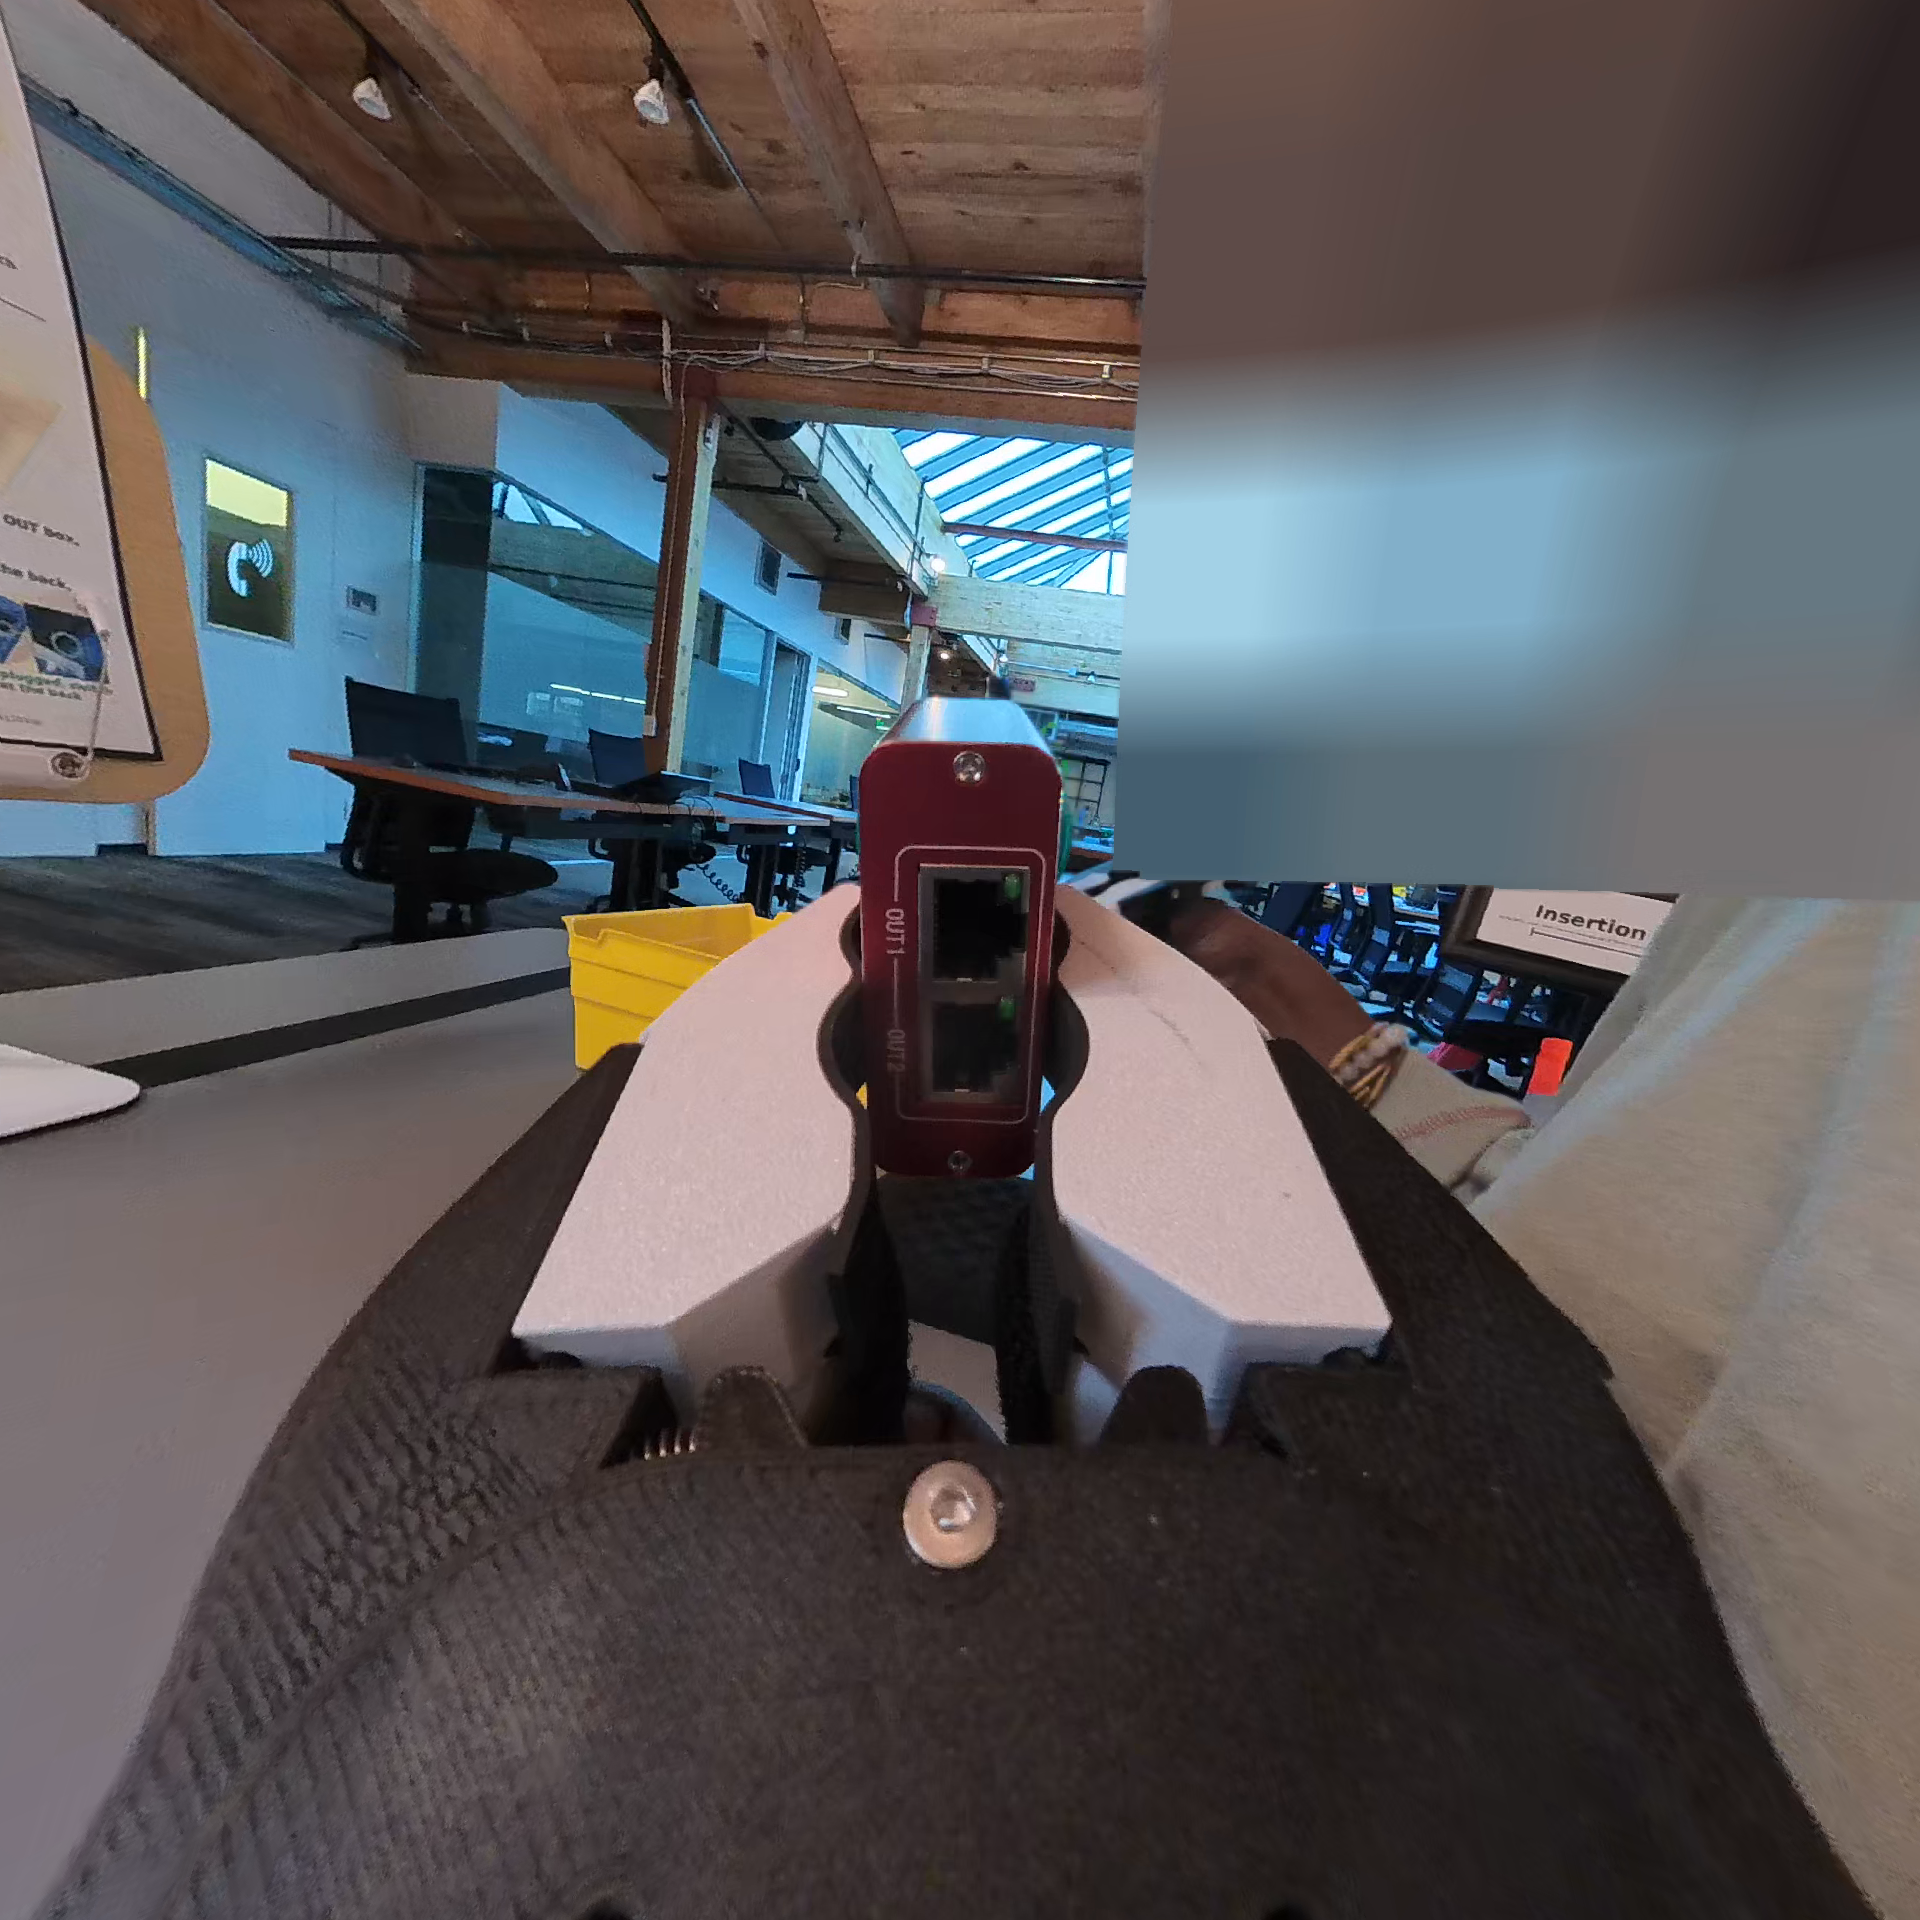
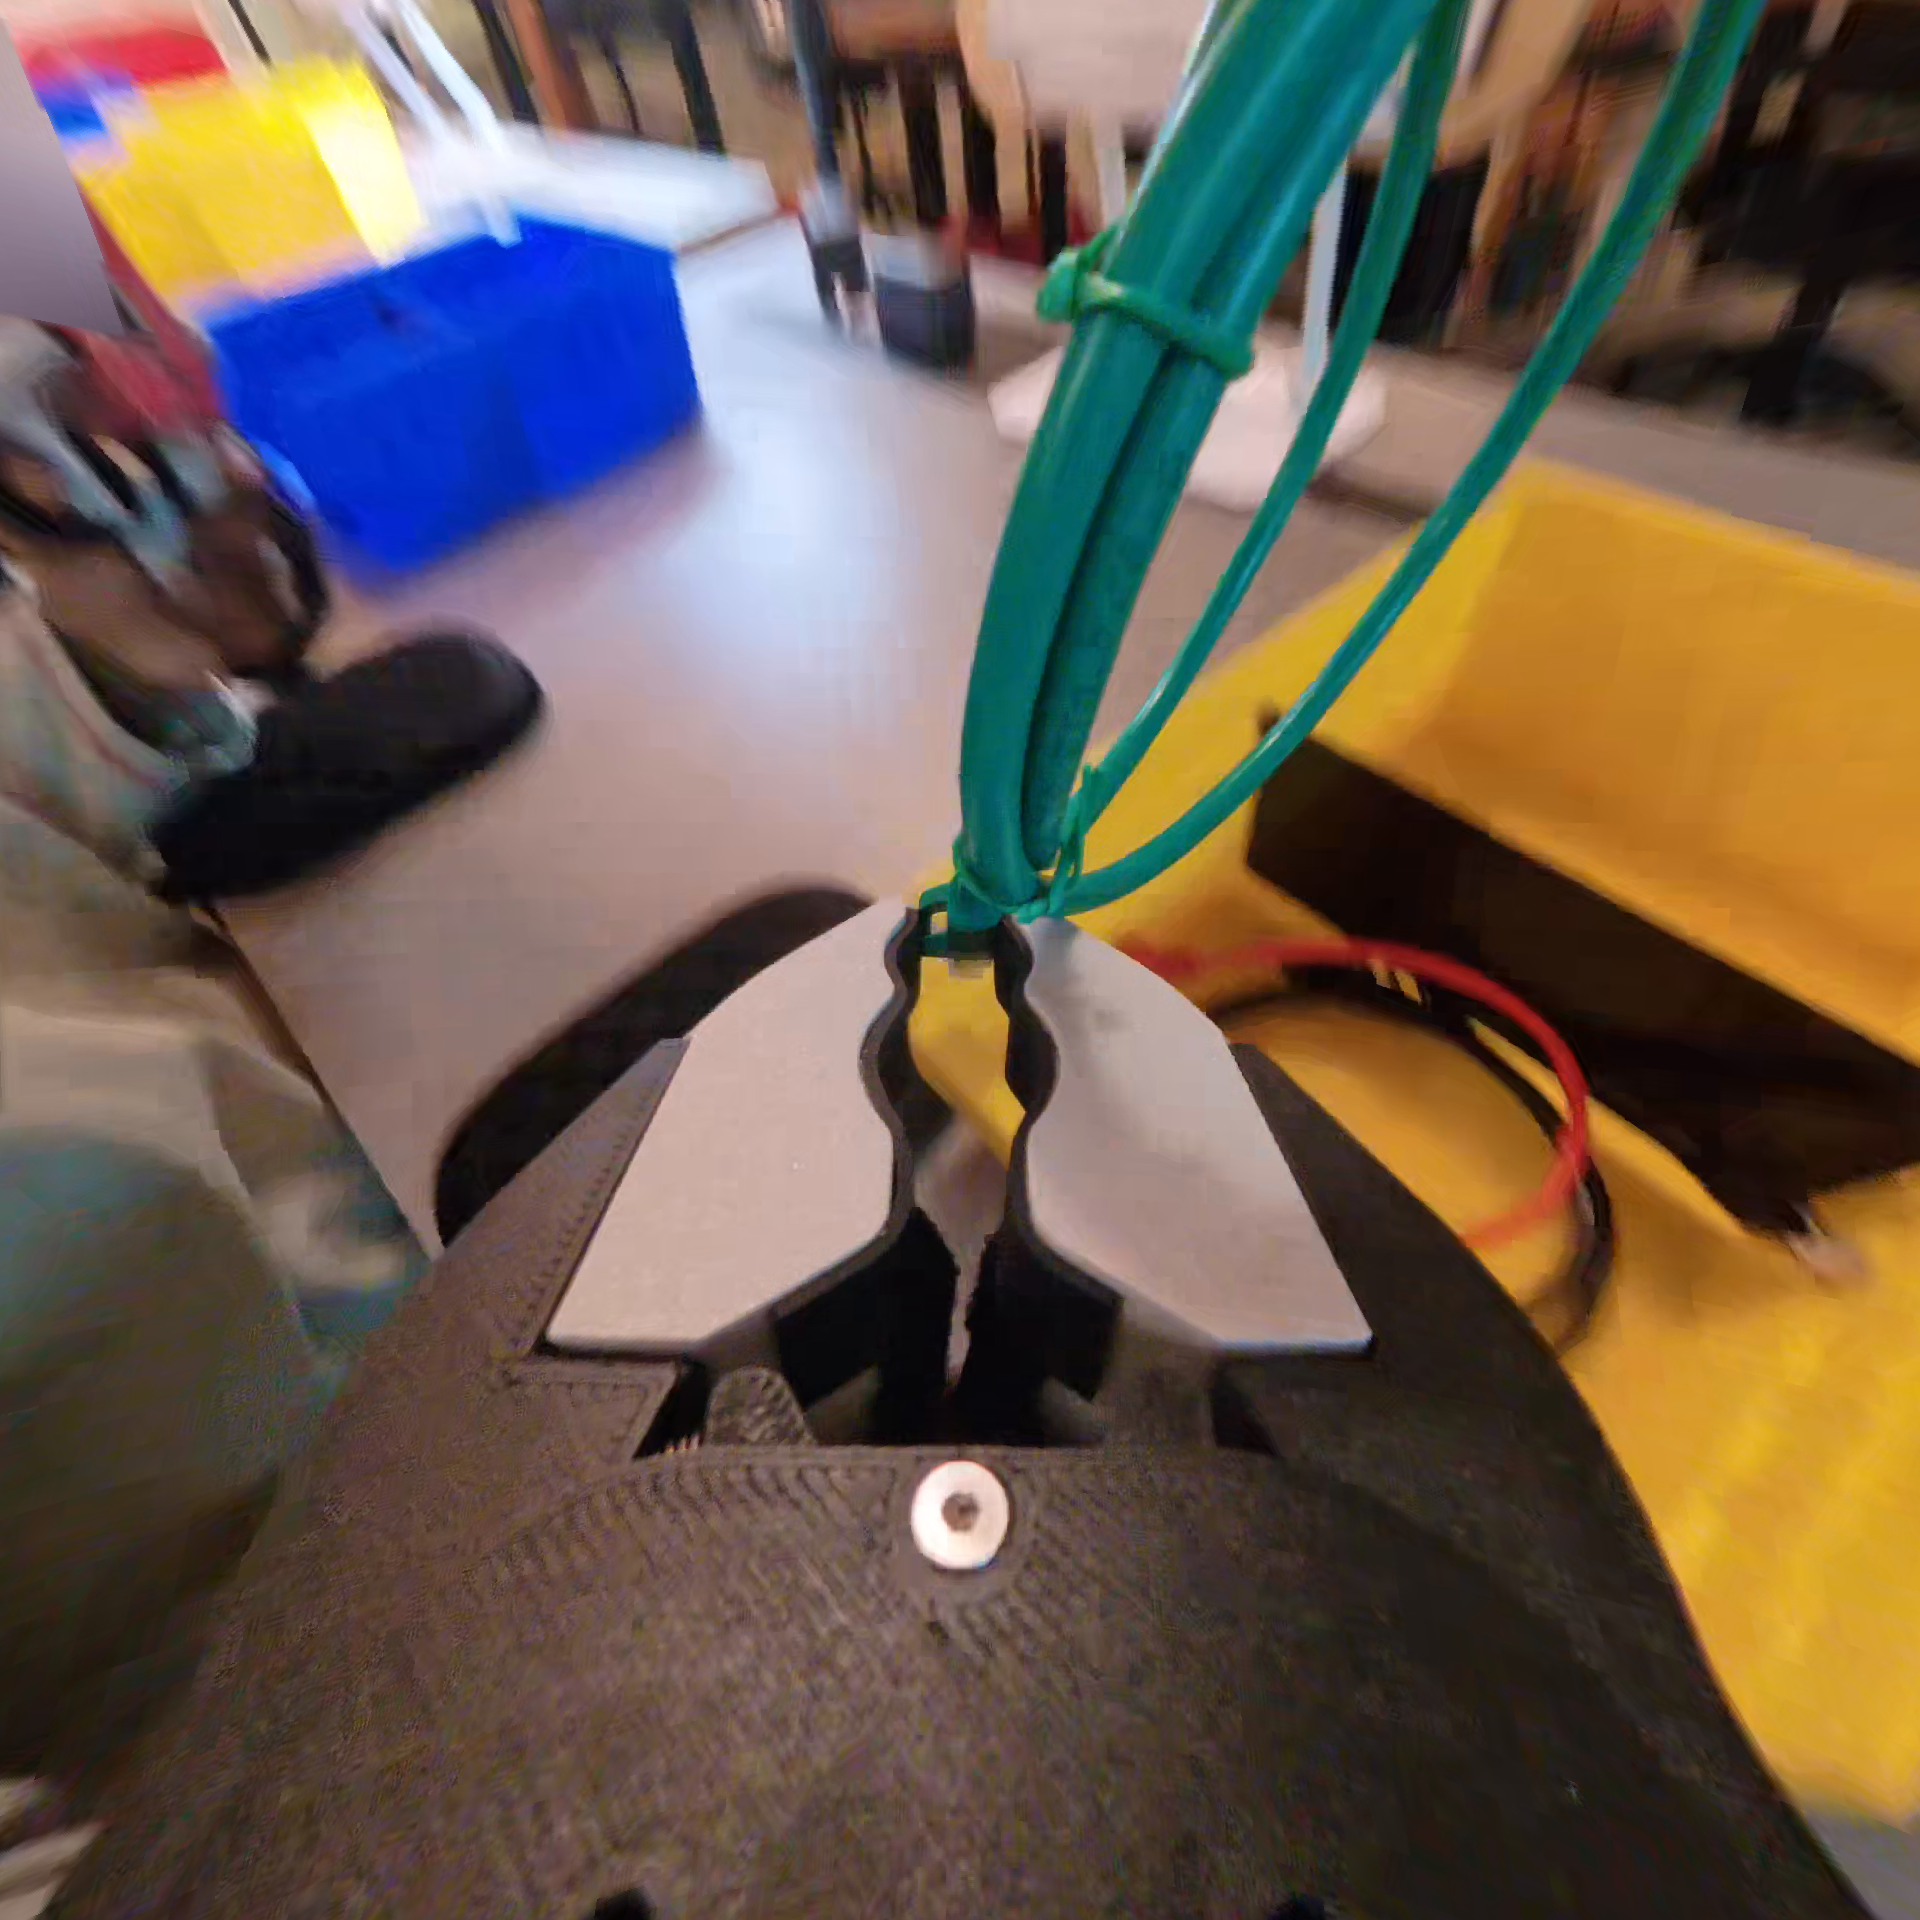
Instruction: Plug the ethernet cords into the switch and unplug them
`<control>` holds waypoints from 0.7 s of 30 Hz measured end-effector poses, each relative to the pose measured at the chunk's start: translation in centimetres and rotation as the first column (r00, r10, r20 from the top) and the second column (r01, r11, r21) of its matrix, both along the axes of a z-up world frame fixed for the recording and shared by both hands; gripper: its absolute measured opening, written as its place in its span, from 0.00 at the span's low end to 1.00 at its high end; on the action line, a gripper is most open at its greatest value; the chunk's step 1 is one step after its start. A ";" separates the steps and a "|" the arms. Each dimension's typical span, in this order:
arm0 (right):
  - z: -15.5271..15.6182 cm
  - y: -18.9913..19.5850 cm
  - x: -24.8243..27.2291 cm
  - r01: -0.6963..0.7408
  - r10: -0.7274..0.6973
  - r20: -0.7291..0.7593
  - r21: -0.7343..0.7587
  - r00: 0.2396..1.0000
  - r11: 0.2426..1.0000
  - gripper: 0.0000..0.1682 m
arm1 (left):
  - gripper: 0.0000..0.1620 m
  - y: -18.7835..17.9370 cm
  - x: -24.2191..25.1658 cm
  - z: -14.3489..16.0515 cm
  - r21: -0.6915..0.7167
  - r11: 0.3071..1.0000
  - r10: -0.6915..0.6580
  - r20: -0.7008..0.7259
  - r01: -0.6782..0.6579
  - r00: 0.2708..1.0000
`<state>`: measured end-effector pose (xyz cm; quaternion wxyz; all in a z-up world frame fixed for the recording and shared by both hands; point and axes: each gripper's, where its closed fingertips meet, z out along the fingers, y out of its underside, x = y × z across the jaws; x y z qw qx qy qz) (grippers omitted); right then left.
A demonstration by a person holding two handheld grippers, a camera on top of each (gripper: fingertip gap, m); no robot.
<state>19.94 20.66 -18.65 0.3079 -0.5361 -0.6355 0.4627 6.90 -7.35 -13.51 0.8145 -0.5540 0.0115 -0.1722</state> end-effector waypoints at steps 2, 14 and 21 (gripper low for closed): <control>-2.4 2.0 1.1 -0.013 0.006 0.194 0.035 0.981 0.999 0.08 | 0.17 0.0 -0.1 0.0 -0.010 1.000 0.011 -0.003 -0.011 1.000; -7.7 8.8 1.9 -0.002 0.014 0.641 -0.020 0.767 1.000 0.28 | 0.17 0.1 -0.2 0.0 -0.035 0.999 0.031 -0.045 -0.032 0.999; -6.5 12.7 -0.7 0.197 -0.313 0.485 0.275 0.817 0.941 0.40 | 0.17 0.5 -0.2 -0.6 -0.053 0.998 0.020 -0.044 -0.022 0.999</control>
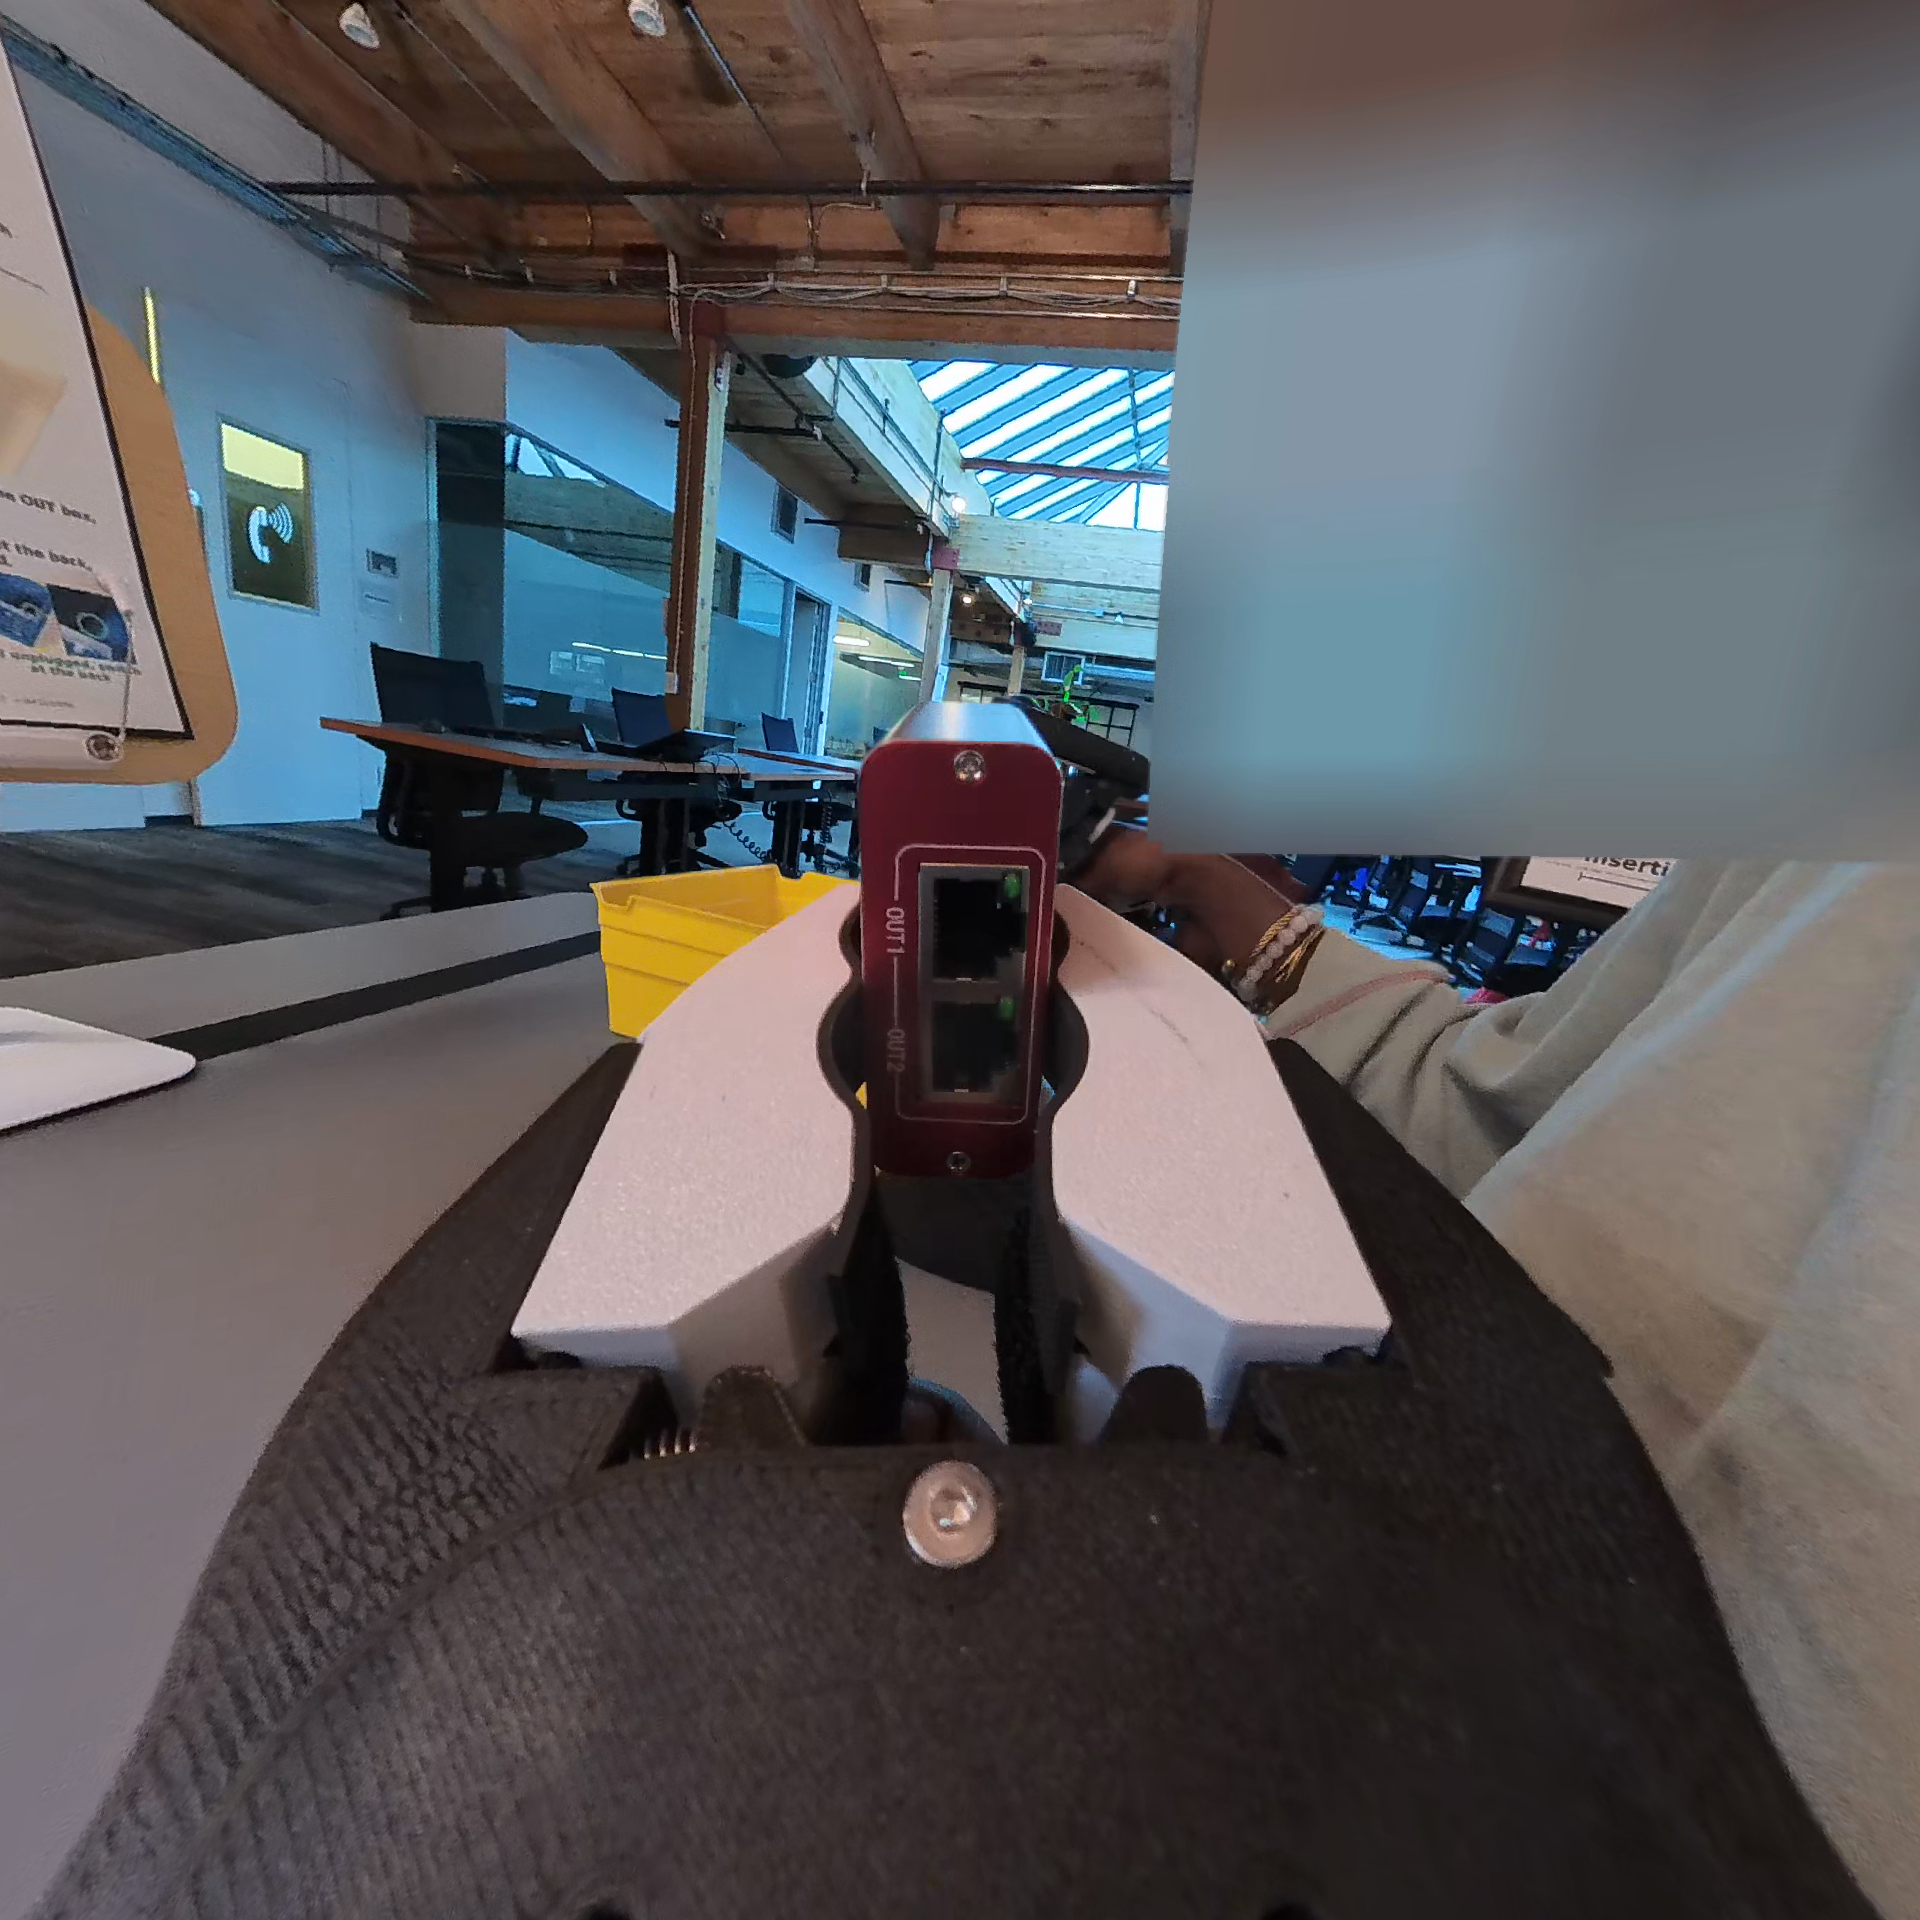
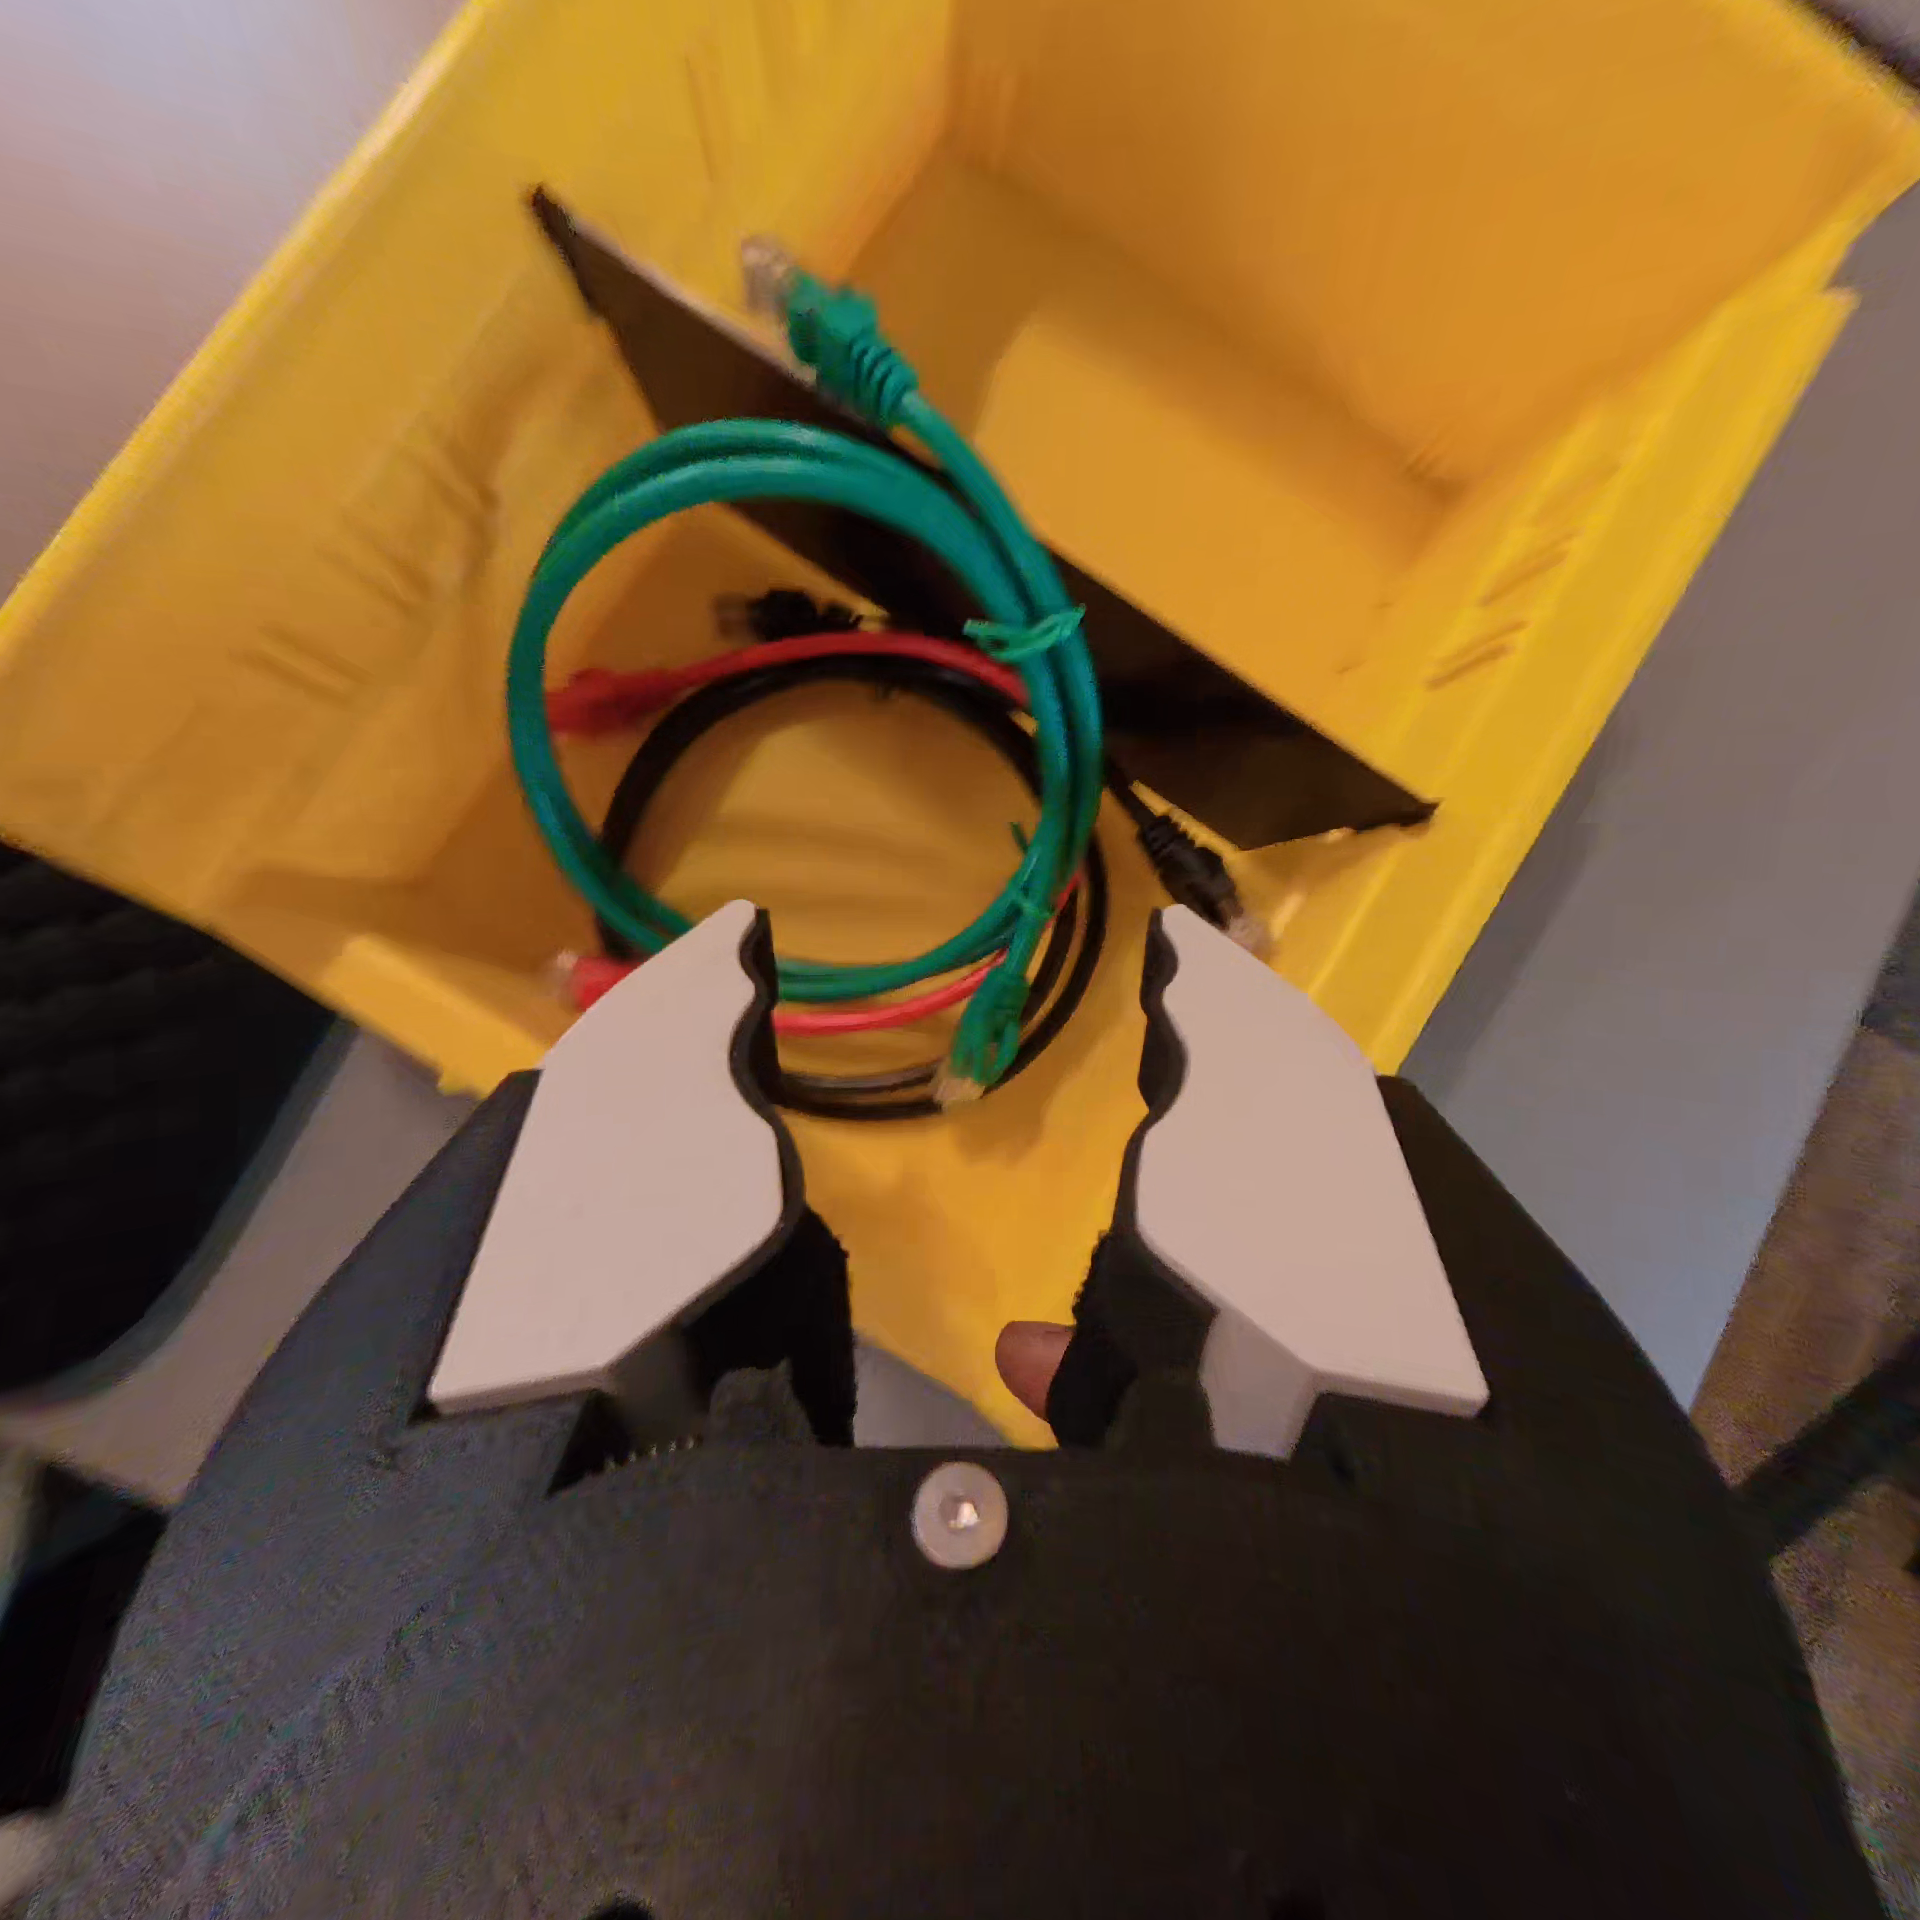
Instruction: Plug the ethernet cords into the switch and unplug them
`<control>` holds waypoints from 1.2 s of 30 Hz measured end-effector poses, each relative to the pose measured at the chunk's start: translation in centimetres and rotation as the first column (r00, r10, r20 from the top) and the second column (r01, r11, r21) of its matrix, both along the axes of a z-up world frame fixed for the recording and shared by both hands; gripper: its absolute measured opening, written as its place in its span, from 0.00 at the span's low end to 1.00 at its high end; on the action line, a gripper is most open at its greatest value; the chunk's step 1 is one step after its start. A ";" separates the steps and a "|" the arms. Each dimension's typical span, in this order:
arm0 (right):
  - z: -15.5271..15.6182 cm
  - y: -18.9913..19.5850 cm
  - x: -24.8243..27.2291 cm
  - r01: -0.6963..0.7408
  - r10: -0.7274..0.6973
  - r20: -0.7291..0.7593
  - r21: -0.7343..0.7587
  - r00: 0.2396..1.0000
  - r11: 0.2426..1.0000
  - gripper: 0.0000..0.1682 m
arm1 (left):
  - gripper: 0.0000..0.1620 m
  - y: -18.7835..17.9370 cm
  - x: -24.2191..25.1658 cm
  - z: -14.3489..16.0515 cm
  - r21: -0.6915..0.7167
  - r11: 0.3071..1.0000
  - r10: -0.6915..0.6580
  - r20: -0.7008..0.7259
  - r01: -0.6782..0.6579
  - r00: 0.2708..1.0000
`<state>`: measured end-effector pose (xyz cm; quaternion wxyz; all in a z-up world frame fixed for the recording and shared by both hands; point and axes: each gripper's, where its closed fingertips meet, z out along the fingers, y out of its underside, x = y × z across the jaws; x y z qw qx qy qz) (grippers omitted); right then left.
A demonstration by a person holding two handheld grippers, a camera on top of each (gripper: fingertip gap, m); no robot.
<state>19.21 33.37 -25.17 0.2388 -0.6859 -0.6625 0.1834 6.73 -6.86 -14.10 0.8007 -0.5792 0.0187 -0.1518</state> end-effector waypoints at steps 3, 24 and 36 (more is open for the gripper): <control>-0.3 1.1 -1.7 0.041 -0.035 -0.060 0.106 0.998 0.994 0.37 | 0.17 0.3 0.1 -0.3 -0.009 1.000 0.002 -0.004 -0.002 1.000; -2.3 3.3 0.8 0.040 -0.176 0.330 0.381 0.927 0.924 0.11 | 0.17 -0.5 -1.6 0.1 0.012 0.998 0.063 0.047 -0.064 0.997; 5.8 -3.6 -4.9 0.093 0.007 -0.295 0.324 0.955 0.942 0.48 | 0.17 -0.3 -4.4 -0.6 -0.067 0.994 0.098 0.306 -0.081 0.947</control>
